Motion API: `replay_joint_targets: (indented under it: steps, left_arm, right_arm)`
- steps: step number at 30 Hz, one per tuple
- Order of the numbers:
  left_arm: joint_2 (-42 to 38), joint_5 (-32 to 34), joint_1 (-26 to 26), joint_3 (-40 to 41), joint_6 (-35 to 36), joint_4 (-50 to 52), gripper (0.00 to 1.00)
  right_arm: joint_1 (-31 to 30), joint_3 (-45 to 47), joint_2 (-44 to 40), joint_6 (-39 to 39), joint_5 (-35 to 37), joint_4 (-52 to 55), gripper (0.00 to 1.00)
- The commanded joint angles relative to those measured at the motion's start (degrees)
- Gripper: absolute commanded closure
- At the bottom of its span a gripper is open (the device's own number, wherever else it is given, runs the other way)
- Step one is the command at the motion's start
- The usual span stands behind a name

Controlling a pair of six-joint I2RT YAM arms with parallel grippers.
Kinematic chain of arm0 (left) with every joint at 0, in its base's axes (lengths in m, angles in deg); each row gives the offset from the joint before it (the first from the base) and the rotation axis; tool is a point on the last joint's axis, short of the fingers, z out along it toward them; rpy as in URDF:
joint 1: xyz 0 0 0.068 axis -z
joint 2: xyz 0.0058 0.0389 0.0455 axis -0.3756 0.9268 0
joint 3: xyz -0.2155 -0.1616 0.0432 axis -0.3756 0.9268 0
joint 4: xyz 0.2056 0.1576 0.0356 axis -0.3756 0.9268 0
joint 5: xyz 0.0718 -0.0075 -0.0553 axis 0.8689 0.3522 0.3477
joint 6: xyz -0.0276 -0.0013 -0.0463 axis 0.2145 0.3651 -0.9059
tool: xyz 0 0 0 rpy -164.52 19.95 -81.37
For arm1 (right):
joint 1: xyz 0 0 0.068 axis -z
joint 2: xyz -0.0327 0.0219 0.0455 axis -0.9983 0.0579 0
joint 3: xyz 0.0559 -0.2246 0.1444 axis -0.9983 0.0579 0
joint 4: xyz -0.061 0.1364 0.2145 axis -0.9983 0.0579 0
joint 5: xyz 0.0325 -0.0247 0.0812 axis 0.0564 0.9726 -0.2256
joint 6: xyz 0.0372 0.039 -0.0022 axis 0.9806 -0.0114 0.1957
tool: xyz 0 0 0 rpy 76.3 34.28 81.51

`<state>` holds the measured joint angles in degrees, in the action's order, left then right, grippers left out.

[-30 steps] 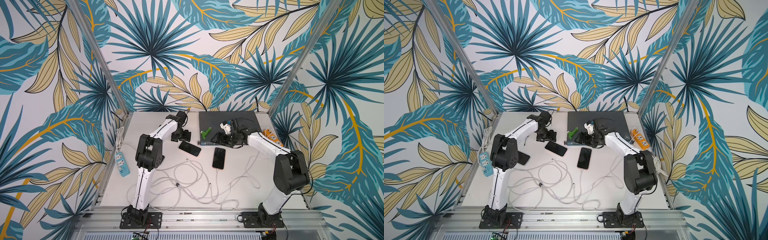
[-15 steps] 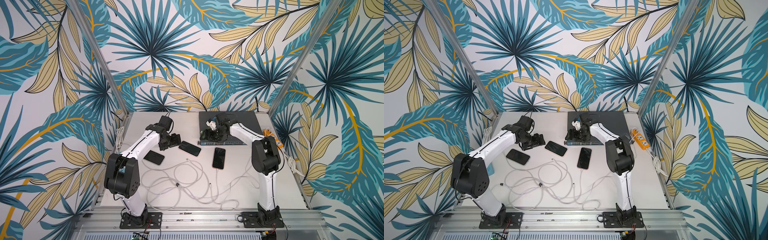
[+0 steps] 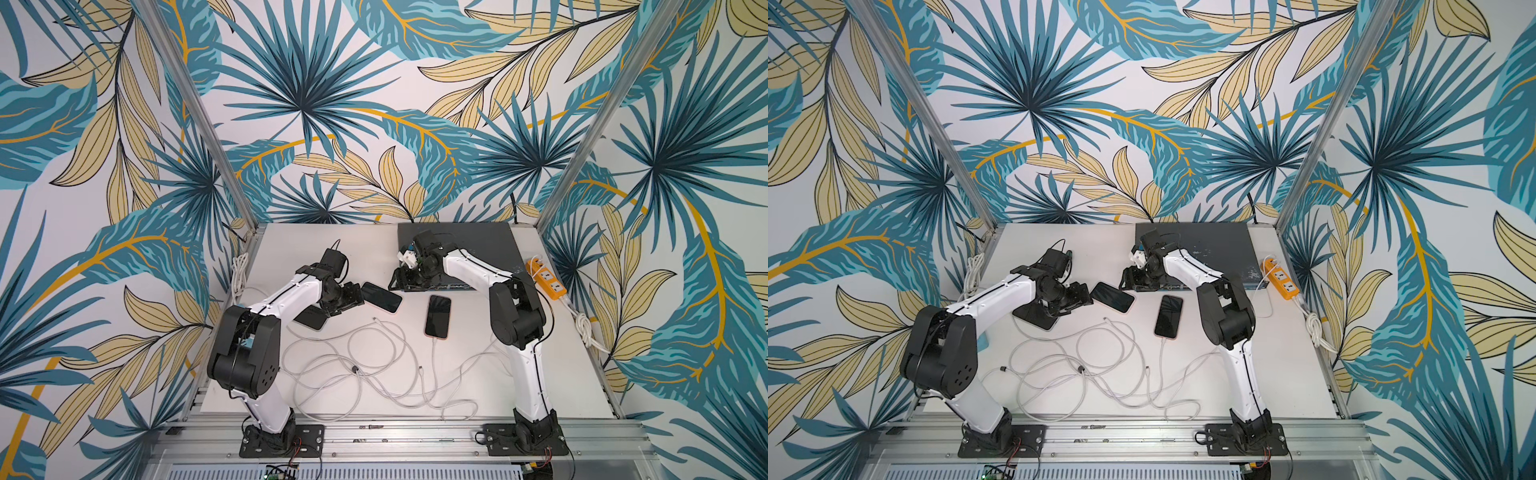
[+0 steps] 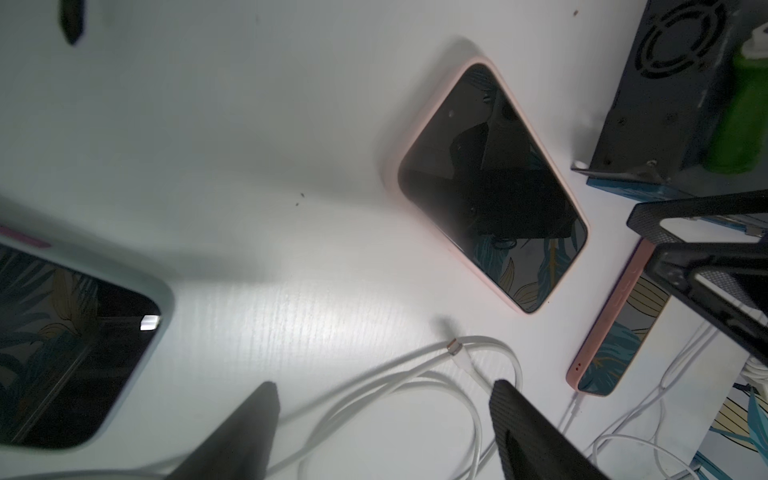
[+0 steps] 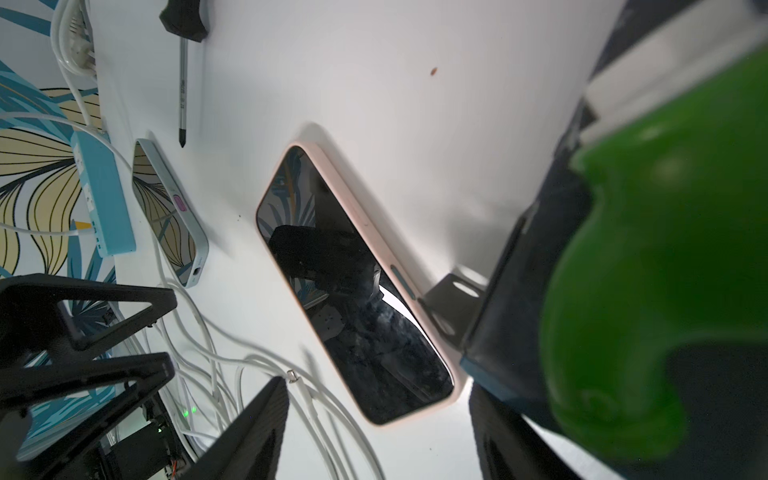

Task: Plug the charging cable into the phone
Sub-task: Move the phone to the center of the board.

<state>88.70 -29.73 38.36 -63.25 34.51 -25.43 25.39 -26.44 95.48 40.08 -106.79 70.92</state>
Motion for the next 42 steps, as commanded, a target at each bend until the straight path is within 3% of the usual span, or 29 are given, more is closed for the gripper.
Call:
replay_joint_targets:
  steps: [1,19,27,34,39,42]
  left_arm:
    - [1.8,-1.0,-0.2,-0.1,-1.2,-2.5,0.19]
    - [3.4,-3.2,-1.3,5.7,-4.6,-9.0,0.19]
    - [3.4,-3.3,-1.4,6.8,-4.8,-9.7,0.2]
    - [3.0,-3.1,-1.4,7.5,-4.2,-9.6,0.2]
    - [3.7,-3.7,-1.5,7.1,-4.0,-9.6,0.2]
    - [4.1,-3.7,-1.4,6.9,-3.9,-9.6,0.2]
  right_arm:
    - [0.3,-1.5,3.5,0.0,2.9,0.1,0.29]
    - [-3.8,-5.3,9.7,-1.7,2.5,1.4,0.3]
    - [-4.2,-5.6,6.6,-4.0,16.3,4.4,0.25]
    - [-4.0,-6.1,6.6,-4.8,22.3,5.1,0.25]
    - [-4.0,-3.7,5.5,-4.7,21.0,2.6,0.26]
    - [-4.1,-1.4,3.3,-5.5,16.4,-0.4,0.26]
